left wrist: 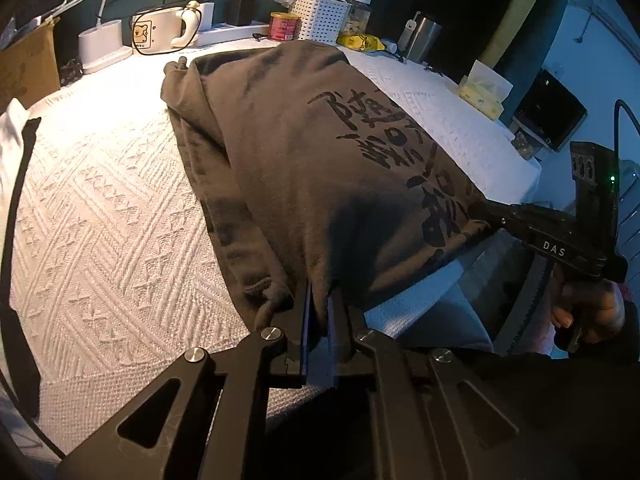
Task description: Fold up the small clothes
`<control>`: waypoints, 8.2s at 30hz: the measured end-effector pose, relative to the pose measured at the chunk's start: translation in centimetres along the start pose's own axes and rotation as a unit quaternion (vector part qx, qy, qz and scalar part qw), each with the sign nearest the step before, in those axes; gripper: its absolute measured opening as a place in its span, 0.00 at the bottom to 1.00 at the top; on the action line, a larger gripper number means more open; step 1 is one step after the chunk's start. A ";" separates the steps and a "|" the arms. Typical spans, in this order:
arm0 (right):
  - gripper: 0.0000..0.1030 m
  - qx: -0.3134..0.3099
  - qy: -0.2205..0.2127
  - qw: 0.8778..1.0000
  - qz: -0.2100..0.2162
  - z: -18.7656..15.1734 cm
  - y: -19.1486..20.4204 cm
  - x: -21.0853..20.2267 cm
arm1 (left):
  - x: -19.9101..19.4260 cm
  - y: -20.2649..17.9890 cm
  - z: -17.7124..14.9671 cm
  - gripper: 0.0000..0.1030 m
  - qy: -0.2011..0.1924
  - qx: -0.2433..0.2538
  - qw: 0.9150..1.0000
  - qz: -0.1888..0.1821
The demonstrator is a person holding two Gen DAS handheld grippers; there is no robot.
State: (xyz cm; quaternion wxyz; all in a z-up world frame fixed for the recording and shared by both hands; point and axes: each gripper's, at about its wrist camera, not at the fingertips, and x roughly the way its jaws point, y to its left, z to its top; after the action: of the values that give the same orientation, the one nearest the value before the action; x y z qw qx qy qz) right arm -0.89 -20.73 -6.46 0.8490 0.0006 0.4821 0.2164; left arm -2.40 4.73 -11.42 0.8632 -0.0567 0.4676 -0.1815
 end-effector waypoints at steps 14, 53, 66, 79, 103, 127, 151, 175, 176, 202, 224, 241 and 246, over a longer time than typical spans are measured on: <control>0.08 -0.001 0.022 1.000 0.002 0.5 -0.2 0.1 | -1.8 -0.6 0.6 0.24 0.014 0.001 0.999 0.046; 0.47 -0.001 0.030 0.999 -0.033 8.7 -4.2 3.0 | 0.0 3.6 8.9 0.66 -0.045 -0.034 0.993 0.106; 0.47 -0.003 0.044 0.998 -0.043 11.2 -5.0 6.1 | 2.3 6.5 11.6 0.66 -0.045 -0.044 0.993 0.104; 0.48 -0.012 0.049 0.998 -0.044 14.8 -6.0 9.5 | 5.1 10.8 15.1 0.66 -0.052 -0.069 0.991 0.104; 0.60 0.006 0.030 0.999 0.023 21.5 -6.1 16.2 | 9.9 11.8 18.9 0.70 -0.037 -0.035 0.998 0.043; 0.13 -0.049 0.004 0.995 0.084 21.2 -2.2 16.4 | 10.4 6.5 18.7 0.22 -0.043 0.034 0.997 0.046; 0.10 -0.100 -0.132 0.983 0.075 18.8 3.0 1.4 | -0.7 -0.3 15.1 0.18 -0.191 0.071 0.978 0.029; 0.09 -0.170 -0.246 0.949 0.096 15.6 8.3 -11.3 | -9.7 -4.7 10.6 0.18 -0.280 0.057 0.955 0.080; 0.09 -0.173 -0.250 0.948 0.097 15.6 8.5 -11.7 | -10.1 -4.9 10.4 0.18 -0.282 0.056 0.954 0.082; 0.09 -0.259 -0.313 0.899 0.163 15.0 17.5 -17.6 | -20.1 -3.2 6.2 0.17 -0.378 0.029 0.913 0.153; 0.09 -0.272 -0.263 0.903 0.203 16.0 21.6 -12.4 | -20.7 1.6 3.7 0.17 -0.349 0.002 0.914 0.207; 0.09 -0.225 -0.209 0.933 0.190 20.5 19.6 -3.7 | -14.9 6.8 8.2 0.17 -0.285 -0.004 0.939 0.192; 0.09 -0.214 -0.192 0.938 0.192 21.7 19.1 -0.9 | -13.2 8.1 9.0 0.17 -0.263 -0.009 0.946 0.190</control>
State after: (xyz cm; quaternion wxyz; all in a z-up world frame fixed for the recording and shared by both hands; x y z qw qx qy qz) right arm 9.46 0.75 9.86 0.8481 -0.0468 0.2428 0.4686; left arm 0.64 16.41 1.82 0.9734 -0.0208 0.2279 0.0112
